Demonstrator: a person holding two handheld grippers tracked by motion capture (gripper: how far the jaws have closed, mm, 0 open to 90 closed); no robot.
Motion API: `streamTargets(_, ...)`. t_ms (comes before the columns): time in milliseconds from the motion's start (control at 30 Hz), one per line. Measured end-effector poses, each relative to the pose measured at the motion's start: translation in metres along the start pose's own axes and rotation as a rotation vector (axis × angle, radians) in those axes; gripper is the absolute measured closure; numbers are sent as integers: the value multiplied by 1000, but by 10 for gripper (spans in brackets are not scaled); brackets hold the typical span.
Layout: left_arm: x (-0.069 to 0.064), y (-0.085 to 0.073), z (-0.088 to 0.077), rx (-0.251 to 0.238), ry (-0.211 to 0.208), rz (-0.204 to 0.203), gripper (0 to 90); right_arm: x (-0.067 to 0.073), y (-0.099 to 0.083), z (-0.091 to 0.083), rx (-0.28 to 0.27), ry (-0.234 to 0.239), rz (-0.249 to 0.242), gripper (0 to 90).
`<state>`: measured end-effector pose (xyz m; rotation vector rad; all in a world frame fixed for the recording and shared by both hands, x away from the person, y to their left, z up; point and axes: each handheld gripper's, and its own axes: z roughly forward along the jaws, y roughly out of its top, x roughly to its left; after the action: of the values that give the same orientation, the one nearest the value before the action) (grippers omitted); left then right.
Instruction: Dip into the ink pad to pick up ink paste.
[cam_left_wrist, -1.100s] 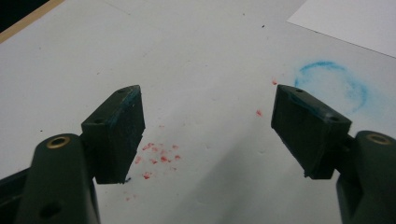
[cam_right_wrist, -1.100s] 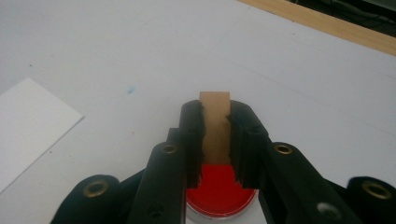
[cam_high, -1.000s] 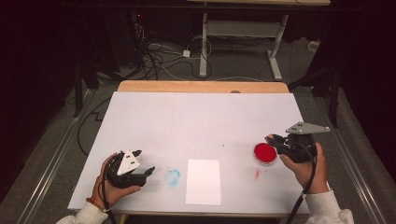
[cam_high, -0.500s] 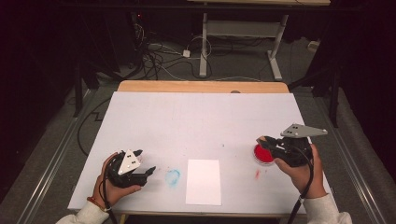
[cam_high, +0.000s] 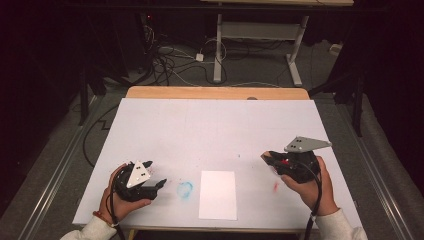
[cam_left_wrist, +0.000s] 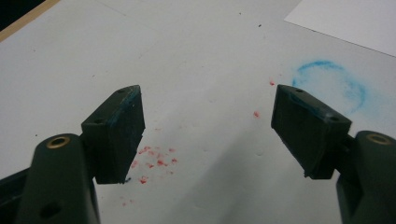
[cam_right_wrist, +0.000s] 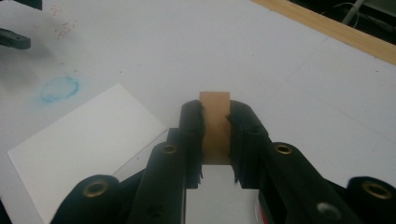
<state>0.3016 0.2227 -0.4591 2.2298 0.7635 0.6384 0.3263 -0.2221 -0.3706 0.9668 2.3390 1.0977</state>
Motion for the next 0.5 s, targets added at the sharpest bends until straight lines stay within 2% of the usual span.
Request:
streamTargets(67, 0, 0, 0, 0, -1, -1, 249, 2, 0, 2, 7, -6, -11, 762)
streamTargets(333, 0, 0, 0, 5, -1, 5, 249, -1, -1, 4, 25, -13, -1, 762)
streamTargets(433, 0, 0, 0, 6, -2, 6, 249, -3, -2, 6, 42, -37, -4, 762)
streamTargets(500, 0, 0, 0, 8, -2, 6, 249, -7, -5, 8, 63, -81, -8, 762)
